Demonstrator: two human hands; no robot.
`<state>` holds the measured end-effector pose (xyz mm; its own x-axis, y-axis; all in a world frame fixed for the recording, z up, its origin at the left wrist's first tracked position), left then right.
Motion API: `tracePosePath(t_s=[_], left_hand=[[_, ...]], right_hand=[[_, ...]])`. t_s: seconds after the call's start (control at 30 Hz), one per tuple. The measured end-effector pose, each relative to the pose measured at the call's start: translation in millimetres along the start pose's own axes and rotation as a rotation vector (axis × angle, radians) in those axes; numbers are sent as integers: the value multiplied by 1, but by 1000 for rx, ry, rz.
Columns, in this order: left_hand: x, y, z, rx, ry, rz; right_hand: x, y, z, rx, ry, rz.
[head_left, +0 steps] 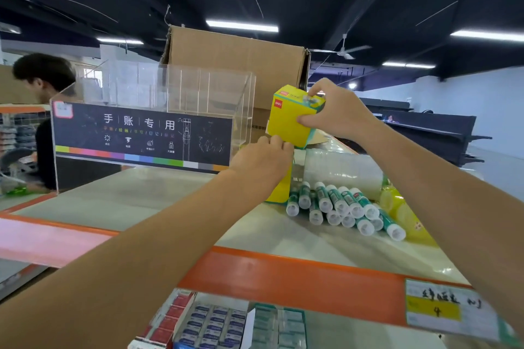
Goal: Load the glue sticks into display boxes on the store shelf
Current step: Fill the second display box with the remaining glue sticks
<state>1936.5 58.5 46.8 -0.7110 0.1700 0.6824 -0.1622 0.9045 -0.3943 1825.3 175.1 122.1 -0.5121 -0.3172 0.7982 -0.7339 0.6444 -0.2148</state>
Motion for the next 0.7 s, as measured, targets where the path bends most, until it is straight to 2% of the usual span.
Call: tracePosePath(t_s=[0.1,0.3,0.5,0.57,0.7], left_hand=[[-8,-4,-10,-50,67,24],[-30,-13,-27,-185,363,84],[-47,-29,-52,-312,666,5],[-51,-33,-56,-333,711,-21],[-59,-32,-50,-352,696,-63]], right_hand=[[-4,-6,-14,51,13,-28],[-20,-23,-38,144,-35,-39],[-42,-36,-44,228,-166,-46],[-49,-39,-44,249,-221,-54],[-63,-45,-35,253,-340,-66]])
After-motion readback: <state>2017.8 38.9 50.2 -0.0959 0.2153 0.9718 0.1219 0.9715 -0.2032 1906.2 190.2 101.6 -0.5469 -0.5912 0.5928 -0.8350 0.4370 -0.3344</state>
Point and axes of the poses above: each hand's wrist, its own x-axis towards the middle knuckle, its own z-axis out of the palm, y = z × x, the point moved 1 cm from there along x, towards the middle knuckle, and after that the axes turned 12 degrees about y, right-handed, at the moved point
